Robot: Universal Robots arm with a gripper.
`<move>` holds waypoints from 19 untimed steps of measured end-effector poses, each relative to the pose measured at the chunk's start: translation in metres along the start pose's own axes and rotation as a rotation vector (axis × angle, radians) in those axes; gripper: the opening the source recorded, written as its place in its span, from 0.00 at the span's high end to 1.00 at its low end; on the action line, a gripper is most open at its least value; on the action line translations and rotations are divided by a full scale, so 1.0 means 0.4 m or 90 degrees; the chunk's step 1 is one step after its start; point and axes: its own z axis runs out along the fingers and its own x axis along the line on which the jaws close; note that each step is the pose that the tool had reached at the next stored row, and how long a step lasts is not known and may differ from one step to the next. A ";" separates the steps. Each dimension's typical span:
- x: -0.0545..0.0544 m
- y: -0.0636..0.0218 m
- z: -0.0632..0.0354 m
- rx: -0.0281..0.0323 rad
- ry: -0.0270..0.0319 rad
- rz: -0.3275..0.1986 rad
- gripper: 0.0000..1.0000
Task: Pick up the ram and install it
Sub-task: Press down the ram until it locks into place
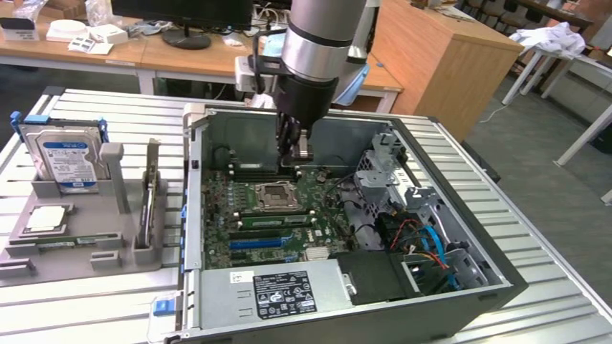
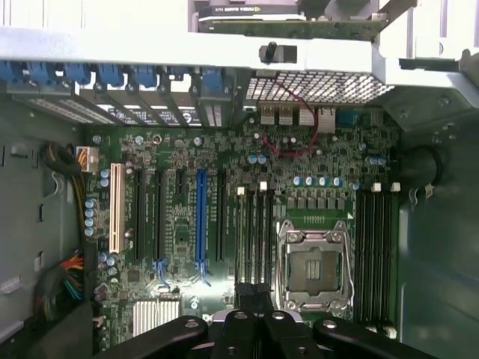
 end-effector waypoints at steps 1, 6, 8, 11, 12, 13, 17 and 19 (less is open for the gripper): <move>0.000 -0.005 0.000 0.0000 0.0000 0.000 0.89; 0.000 -0.025 0.000 0.0000 0.0001 0.000 0.89; 0.000 -0.033 0.000 0.0000 0.0000 0.000 0.89; 0.000 -0.044 -0.001 0.0000 0.0000 0.000 0.89; 0.000 -0.048 -0.001 0.0000 0.0000 0.000 0.89; 0.000 -0.052 -0.001 0.0000 0.0000 0.000 0.89; 0.000 -0.054 -0.001 0.0000 0.0000 0.000 0.89; 0.000 -0.054 -0.001 0.0000 0.0000 0.000 0.89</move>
